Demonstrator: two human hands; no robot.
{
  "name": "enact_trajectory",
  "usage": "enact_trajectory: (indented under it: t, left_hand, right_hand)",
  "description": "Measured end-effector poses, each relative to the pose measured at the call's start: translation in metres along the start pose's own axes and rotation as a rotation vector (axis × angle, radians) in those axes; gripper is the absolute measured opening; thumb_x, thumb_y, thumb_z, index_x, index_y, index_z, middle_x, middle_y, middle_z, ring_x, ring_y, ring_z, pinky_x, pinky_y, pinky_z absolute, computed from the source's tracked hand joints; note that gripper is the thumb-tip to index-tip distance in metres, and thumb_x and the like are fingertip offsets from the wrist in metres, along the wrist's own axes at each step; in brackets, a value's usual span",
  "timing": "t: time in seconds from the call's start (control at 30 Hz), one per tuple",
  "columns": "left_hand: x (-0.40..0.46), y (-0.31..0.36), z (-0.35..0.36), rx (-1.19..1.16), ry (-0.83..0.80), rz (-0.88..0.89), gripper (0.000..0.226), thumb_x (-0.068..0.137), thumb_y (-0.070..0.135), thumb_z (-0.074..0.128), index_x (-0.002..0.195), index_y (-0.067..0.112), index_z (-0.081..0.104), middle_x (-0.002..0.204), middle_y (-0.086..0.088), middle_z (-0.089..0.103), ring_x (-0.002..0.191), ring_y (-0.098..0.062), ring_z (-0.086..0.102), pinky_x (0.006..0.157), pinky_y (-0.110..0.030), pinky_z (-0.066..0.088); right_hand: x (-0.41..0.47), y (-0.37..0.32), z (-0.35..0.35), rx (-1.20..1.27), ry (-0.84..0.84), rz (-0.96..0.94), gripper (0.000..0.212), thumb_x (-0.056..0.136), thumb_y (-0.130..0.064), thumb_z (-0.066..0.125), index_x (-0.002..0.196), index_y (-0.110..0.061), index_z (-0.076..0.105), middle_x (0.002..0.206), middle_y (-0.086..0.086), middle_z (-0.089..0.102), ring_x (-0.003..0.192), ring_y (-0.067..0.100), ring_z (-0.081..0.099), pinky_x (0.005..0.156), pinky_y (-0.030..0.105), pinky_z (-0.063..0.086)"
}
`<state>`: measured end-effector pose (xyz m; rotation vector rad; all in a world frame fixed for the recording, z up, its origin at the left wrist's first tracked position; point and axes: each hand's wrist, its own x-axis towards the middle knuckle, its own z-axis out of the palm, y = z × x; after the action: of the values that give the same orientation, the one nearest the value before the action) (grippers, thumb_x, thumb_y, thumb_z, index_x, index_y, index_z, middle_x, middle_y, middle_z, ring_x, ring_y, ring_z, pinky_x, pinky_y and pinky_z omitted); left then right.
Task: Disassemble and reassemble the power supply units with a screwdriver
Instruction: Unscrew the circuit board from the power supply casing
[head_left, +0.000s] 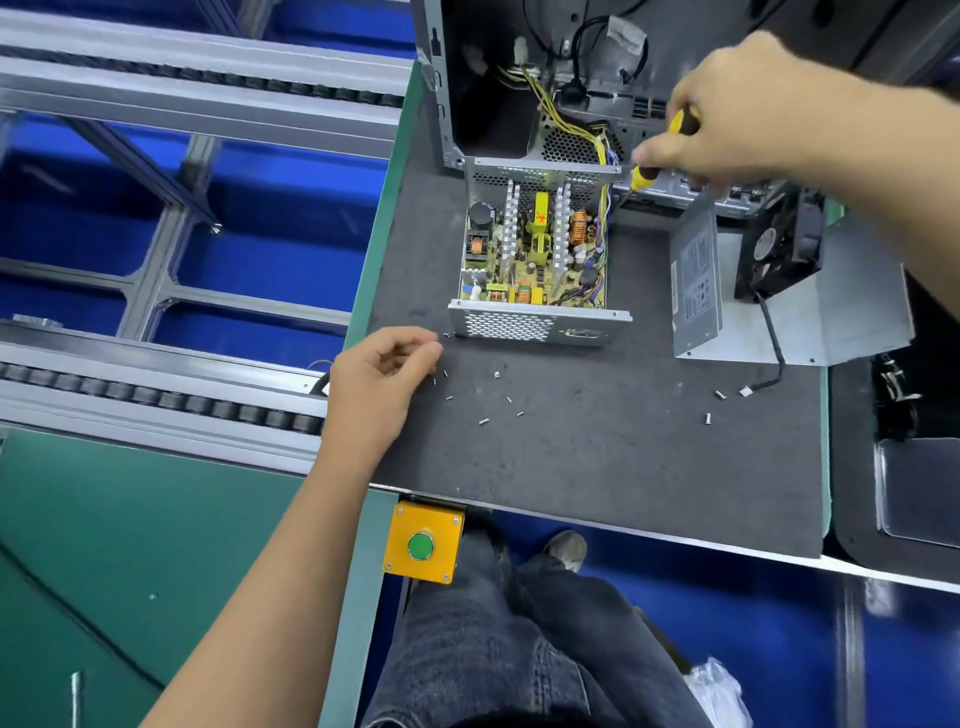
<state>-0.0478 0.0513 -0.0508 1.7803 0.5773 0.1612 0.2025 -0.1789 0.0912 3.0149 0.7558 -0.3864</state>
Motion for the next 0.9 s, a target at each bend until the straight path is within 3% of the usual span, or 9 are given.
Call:
enact_trajectory:
  t: [0.1,0.17,0.23,0.37,0.43,0.5,0.6,0.7,0.9]
  left_hand:
    - [-0.002,0.003,0.008,0.129,-0.065,0.073,0.024,0.087,0.011,0.076,0.085,0.035,0.072,0.078,0.017,0.071,0.071,0.001,0.061,0.072,-0.013,0.049]
    - [-0.004,0.005,0.013,0.194,-0.086,0.105,0.024,0.088,0.012,0.076,0.086,0.035,0.071,0.079,0.02,0.069,0.07,0.003,0.059,0.071,-0.01,0.048]
    - [-0.005,0.005,0.014,0.238,-0.086,0.111,0.018,0.09,0.016,0.073,0.089,0.033,0.072,0.078,0.021,0.068,0.07,0.001,0.061,0.071,-0.008,0.047]
    - [-0.004,0.005,0.013,0.396,-0.119,0.296,0.005,0.089,0.015,0.074,0.093,0.018,0.077,0.086,0.013,0.071,0.076,0.002,0.06,0.075,-0.005,0.043]
    - [-0.004,0.006,0.018,0.51,-0.188,0.459,0.005,0.087,0.013,0.076,0.092,0.012,0.077,0.092,0.003,0.073,0.083,-0.007,0.063,0.082,-0.019,0.049]
    - [-0.004,0.008,0.025,0.595,-0.247,0.568,0.005,0.086,0.009,0.077,0.091,0.009,0.077,0.093,-0.002,0.075,0.087,-0.022,0.067,0.083,-0.035,0.053]
    - [-0.003,0.01,0.031,0.654,-0.271,0.683,0.007,0.081,0.001,0.079,0.086,0.004,0.075,0.087,-0.007,0.075,0.079,-0.03,0.067,0.075,-0.038,0.054]
    - [0.001,0.012,0.033,0.652,-0.271,0.681,0.008,0.078,-0.003,0.077,0.083,0.003,0.074,0.081,-0.008,0.073,0.074,-0.031,0.067,0.07,-0.038,0.057]
    - [0.007,0.012,0.03,0.591,-0.27,0.449,0.003,0.087,0.009,0.074,0.089,0.01,0.075,0.084,-0.002,0.072,0.076,-0.019,0.063,0.077,-0.041,0.055]
  right_hand:
    - [0.0,-0.004,0.001,-0.029,-0.025,0.045,0.056,0.094,-0.054,0.051,0.072,-0.005,0.066,0.048,0.004,0.063,0.063,0.022,0.053,0.056,0.031,0.042]
    - [-0.001,-0.004,-0.001,0.001,-0.034,0.012,0.033,0.092,-0.044,0.058,0.09,-0.011,0.06,0.079,0.01,0.065,0.078,0.029,0.051,0.065,0.036,0.044]
    - [-0.004,-0.005,-0.003,0.096,-0.028,-0.034,0.02,0.087,-0.031,0.066,0.097,-0.019,0.055,0.093,0.011,0.064,0.084,0.03,0.052,0.074,0.038,0.047]
    - [-0.007,-0.009,-0.002,0.127,0.036,-0.047,0.019,0.087,-0.036,0.071,0.085,-0.021,0.059,0.07,0.004,0.069,0.09,0.022,0.05,0.08,0.043,0.054]
    - [-0.008,-0.012,-0.003,0.148,0.025,-0.015,0.024,0.088,-0.04,0.068,0.081,-0.021,0.056,0.063,0.006,0.068,0.089,0.019,0.048,0.074,0.044,0.055]
    - [-0.008,-0.014,-0.002,0.165,0.031,0.003,0.024,0.089,-0.04,0.067,0.083,-0.019,0.057,0.07,0.011,0.069,0.083,0.019,0.051,0.073,0.043,0.055]
    - [-0.006,-0.017,0.002,0.173,0.046,0.002,0.022,0.089,-0.039,0.067,0.087,-0.019,0.057,0.085,0.015,0.065,0.094,0.027,0.059,0.073,0.04,0.051]
    - [-0.004,-0.015,0.005,0.166,0.058,-0.001,0.023,0.089,-0.039,0.067,0.09,-0.018,0.057,0.085,0.015,0.064,0.104,0.029,0.056,0.068,0.037,0.046]
    - [-0.003,-0.012,0.01,0.163,0.091,-0.004,0.027,0.09,-0.038,0.066,0.095,-0.014,0.056,0.084,0.012,0.057,0.096,0.035,0.06,0.062,0.036,0.044]
